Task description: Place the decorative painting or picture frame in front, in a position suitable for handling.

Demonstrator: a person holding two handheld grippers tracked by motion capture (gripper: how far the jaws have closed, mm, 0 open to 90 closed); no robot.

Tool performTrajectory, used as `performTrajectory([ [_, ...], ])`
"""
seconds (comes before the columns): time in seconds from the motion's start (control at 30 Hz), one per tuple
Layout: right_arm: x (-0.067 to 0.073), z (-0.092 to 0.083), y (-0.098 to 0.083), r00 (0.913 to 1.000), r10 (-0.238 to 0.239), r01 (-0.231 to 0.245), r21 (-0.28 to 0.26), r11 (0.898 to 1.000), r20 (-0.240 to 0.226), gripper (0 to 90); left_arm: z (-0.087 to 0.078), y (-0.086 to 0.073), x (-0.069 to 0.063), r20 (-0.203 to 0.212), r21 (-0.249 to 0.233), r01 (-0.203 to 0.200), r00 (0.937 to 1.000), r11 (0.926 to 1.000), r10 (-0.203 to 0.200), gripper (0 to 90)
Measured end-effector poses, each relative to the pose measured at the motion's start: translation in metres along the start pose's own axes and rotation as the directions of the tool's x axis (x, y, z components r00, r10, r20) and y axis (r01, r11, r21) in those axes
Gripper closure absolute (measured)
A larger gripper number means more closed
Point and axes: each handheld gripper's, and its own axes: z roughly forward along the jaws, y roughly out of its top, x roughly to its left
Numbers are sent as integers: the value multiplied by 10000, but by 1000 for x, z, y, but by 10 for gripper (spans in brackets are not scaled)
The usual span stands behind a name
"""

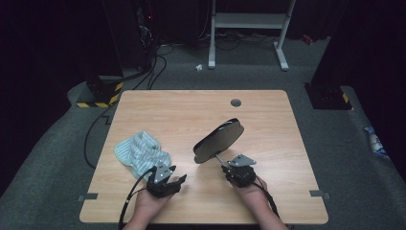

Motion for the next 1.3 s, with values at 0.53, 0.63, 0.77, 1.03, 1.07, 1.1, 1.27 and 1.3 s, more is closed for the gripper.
performTrajectory([
  [0.53, -1, -8, -5, 9999, 145, -145, -20, 9999, 33, 663, 11, -2, -5, 135, 1057, -231, 9997, 9941, 218, 379],
  [0.63, 0, -7, -5, 9999, 123, -123, -2, 9999, -9, 744, 11, -2, -4, 144, 1064, -213, 9997, 9941, 199, 379],
  [0.77, 0, -7, -5, 10000, -63, 63, 12, 10000, 3, 813, 11, -2, -4, 183, 1061, -104, 9998, 9943, 85, 377],
  [1.03, -3, -7, -6, 10000, 34, -35, 107, 9999, 91, 799, 11, -2, -3, 235, 1077, -27, 9997, 9942, 1, 377],
  [1.07, -3, -7, -6, 9999, 10, -11, 105, 9999, 104, 797, 11, -2, -3, 255, 1084, -13, 9997, 9941, -15, 378],
  [1.1, -3, -8, -7, 9999, 24, -26, 107, 9999, 121, 797, 10, -1, 1, 202, 1240, -417, 9990, 9914, 395, 378],
  [1.27, -4, -8, -8, 9999, 30, -32, 144, 9999, 159, 791, 11, -2, -3, 257, 1077, -21, 9997, 9942, -7, 379],
  [1.3, -5, -8, -8, 9999, 35, -37, 125, 9999, 144, 791, 11, -2, -3, 285, 1072, -50, 9996, 9942, 20, 385],
])
